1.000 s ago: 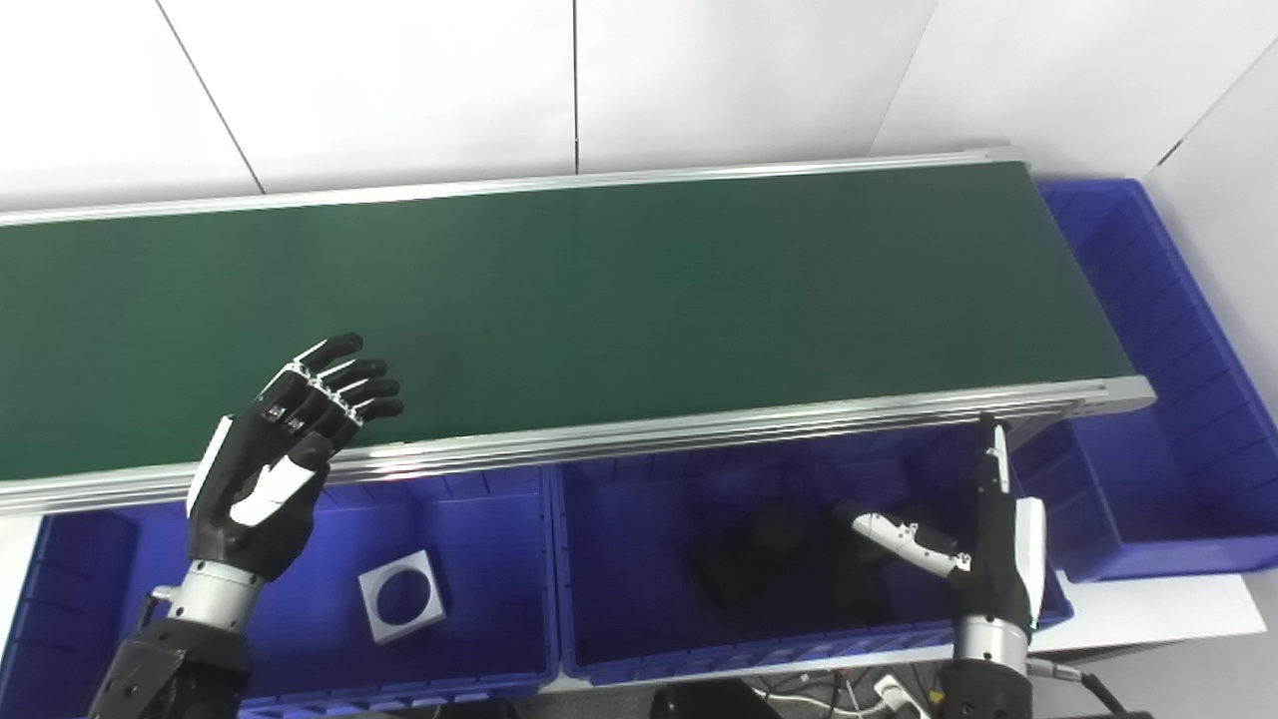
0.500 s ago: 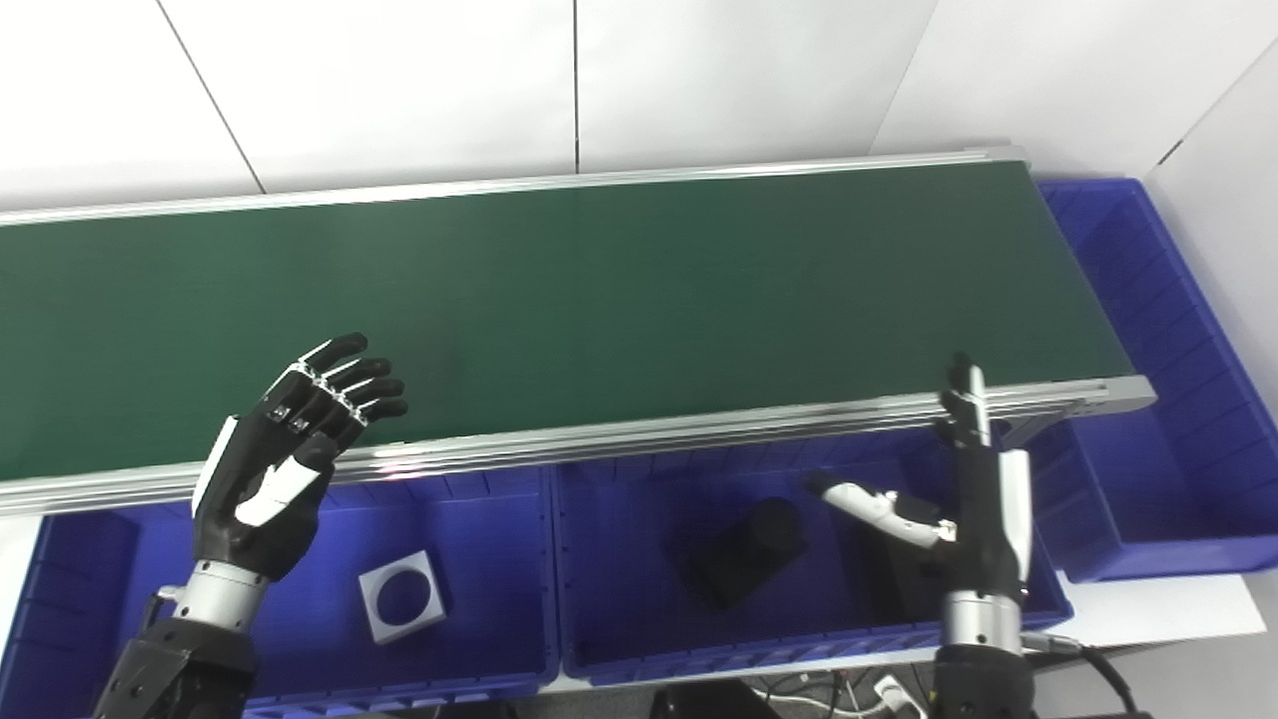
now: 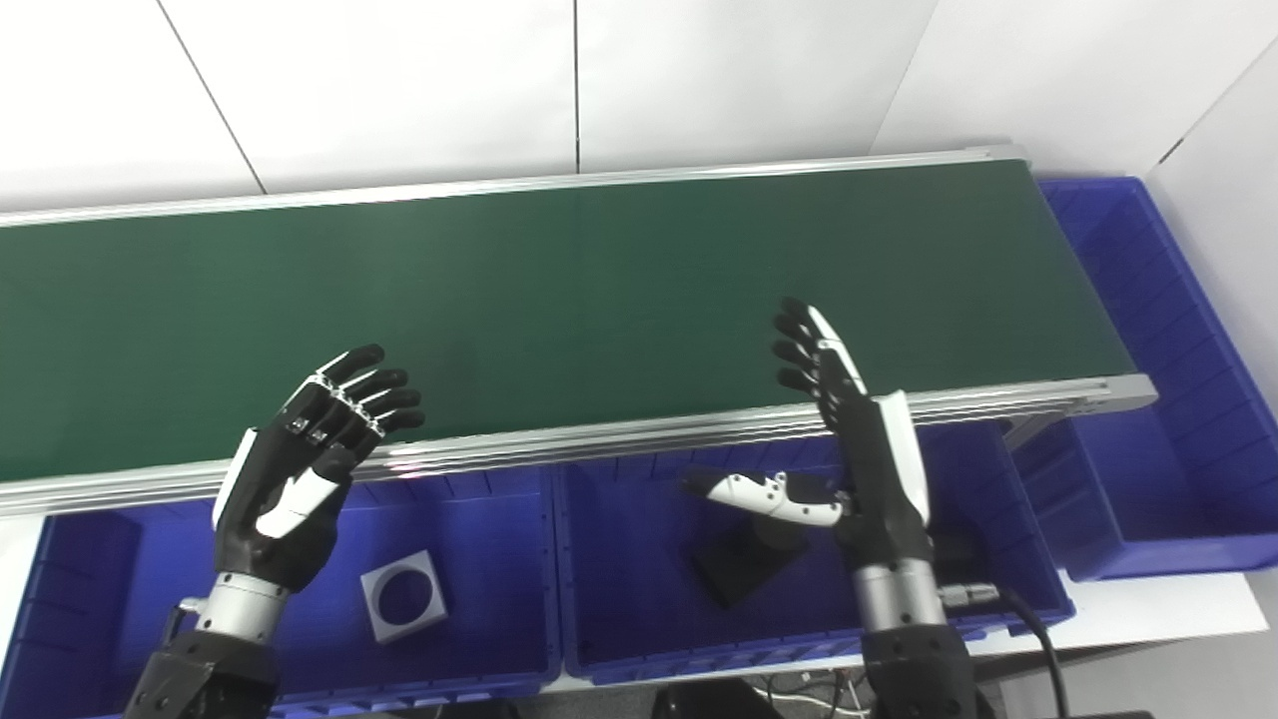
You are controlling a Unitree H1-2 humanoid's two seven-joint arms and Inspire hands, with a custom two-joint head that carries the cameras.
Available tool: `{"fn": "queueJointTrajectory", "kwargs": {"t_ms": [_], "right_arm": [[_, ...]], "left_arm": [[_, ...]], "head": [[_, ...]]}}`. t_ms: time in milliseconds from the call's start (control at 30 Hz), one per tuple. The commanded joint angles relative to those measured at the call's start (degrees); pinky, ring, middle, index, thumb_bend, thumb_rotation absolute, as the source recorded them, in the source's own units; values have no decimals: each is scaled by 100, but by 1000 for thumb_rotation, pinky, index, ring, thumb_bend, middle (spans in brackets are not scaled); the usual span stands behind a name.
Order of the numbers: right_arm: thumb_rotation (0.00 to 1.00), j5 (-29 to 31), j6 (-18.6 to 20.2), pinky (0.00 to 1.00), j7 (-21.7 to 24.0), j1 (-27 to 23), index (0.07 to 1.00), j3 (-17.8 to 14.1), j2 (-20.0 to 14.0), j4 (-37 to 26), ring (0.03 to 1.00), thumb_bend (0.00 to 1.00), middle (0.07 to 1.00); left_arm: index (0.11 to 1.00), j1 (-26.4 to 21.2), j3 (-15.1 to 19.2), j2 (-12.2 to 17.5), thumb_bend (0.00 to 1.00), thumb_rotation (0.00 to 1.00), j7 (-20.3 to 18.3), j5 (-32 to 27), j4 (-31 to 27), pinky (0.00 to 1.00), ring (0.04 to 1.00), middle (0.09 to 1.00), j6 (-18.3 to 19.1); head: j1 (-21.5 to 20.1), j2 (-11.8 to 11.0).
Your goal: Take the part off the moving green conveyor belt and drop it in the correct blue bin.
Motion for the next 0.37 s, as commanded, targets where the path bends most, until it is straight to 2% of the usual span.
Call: {"fn": "queueJointTrajectory", "kwargs": {"t_ms": [0,133,333], "right_arm": [[289,73,-132,808,136,-96,921,117,-20,-24,862,898,892],[319,176,-21,813,384,-225,931,234,-135,26,868,896,895],[364,598,-94,799,774,-496,933,360,-348,363,862,886,893]], "left_arm": [[760,-28,-52,-42,839,393,-52,45,-50,653,684,709,-267],[758,29,-142,-127,836,405,19,176,-69,650,686,710,-385],[762,117,-304,-213,810,416,51,470,-89,664,697,720,-642]], "head": [[136,-26],[444,-91],[857,-166]]}}
